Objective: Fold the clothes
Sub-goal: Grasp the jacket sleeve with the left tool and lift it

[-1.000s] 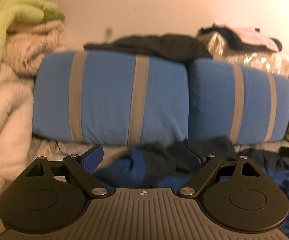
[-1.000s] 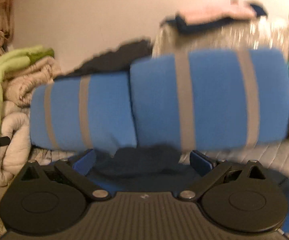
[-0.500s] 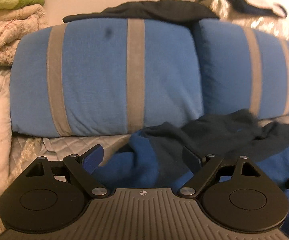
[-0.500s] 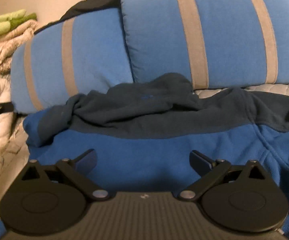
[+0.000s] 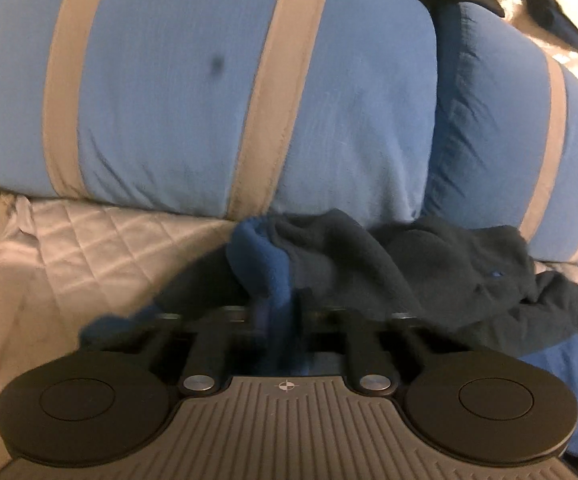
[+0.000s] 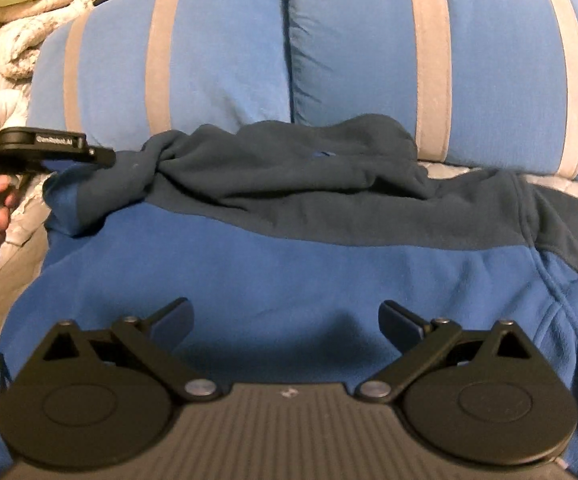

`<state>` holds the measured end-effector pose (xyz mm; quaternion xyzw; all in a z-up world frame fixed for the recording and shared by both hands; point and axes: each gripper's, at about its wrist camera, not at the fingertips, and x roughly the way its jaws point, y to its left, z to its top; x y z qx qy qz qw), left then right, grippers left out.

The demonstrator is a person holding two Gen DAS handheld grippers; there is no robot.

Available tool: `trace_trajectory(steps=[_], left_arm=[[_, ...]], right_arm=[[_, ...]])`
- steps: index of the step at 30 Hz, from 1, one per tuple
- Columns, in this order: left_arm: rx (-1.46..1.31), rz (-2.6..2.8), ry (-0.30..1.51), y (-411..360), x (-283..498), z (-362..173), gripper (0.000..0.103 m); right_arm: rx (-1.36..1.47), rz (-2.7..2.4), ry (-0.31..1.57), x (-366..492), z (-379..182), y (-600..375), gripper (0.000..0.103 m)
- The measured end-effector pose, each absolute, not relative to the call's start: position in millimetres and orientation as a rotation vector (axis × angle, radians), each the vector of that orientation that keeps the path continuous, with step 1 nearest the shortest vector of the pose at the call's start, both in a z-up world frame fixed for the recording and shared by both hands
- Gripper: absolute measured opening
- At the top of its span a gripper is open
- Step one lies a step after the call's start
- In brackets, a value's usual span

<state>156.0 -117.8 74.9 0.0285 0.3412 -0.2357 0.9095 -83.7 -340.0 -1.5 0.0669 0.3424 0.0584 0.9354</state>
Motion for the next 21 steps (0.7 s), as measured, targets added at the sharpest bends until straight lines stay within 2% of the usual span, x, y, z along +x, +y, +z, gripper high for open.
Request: trace_trajectory(steps=[5,8,10,14,19,20,21], left_arm=[[0.17,-0.537,0.526,-130,114,113,0.006],[0.376,-0.608,0.388,-145,65,126,0.006],[0.551,-0.658,0.331,-155,32,113,0.006],[0.804,-0.736,0.37,-160,-16,66,0.007],[0.832,-0.729,0.442,-148,-26,41,0.014],[0.807,-0.73,0.455,-145,-24,44,0.019],[0.77,-0.733,0.468,-143,-22,50,0.033]], right_arm=[[0.155,0.097,0.706,-82,-4,-345,0.101],[0.158,0.084,0.695,-83,-3,-346,0.101],[0.159,0.075,0.687,-83,-2,-348,0.101],[0.175,0.04,0.678,-84,-1,-353,0.102],[0.196,0.028,0.683,-84,-1,-358,0.102],[0.199,0.027,0.684,-84,-1,-358,0.102],[0.203,0.026,0.685,-84,-1,-359,0.102]])
